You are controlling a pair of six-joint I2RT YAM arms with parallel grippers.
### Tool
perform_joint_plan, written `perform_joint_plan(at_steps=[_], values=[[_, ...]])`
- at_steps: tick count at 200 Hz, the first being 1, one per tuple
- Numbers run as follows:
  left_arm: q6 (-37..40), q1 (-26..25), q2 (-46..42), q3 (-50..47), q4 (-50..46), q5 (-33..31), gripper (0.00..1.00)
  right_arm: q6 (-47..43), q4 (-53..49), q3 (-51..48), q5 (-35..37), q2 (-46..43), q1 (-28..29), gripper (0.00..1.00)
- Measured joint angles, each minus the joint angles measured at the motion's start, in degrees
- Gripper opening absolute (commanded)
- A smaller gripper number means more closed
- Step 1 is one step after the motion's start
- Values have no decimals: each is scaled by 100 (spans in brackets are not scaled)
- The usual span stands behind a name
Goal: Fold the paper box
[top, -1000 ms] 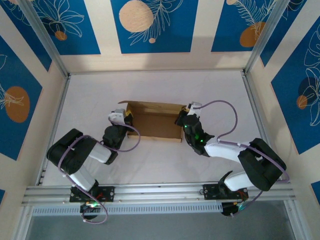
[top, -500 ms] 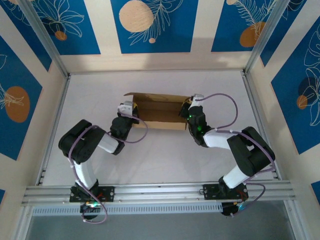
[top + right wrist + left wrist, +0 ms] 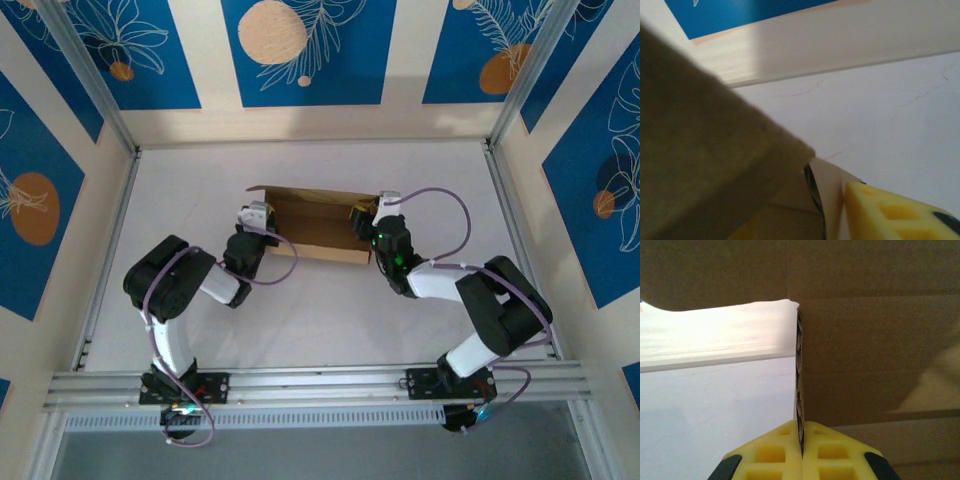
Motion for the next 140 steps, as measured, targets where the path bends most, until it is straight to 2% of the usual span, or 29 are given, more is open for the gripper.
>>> perform_joint_plan(at_steps=[52,110,140], values=[[44,-15,7,46,15,35,0,61,-413,-31,-387,-623,-37,80],[133,-37,70,120,9,127,0,138,-914,-166,-994,-1687,-328,82],[153,-37,81,125,15,149,0,184,-1403,-223,-1237,-2446,-424,76]])
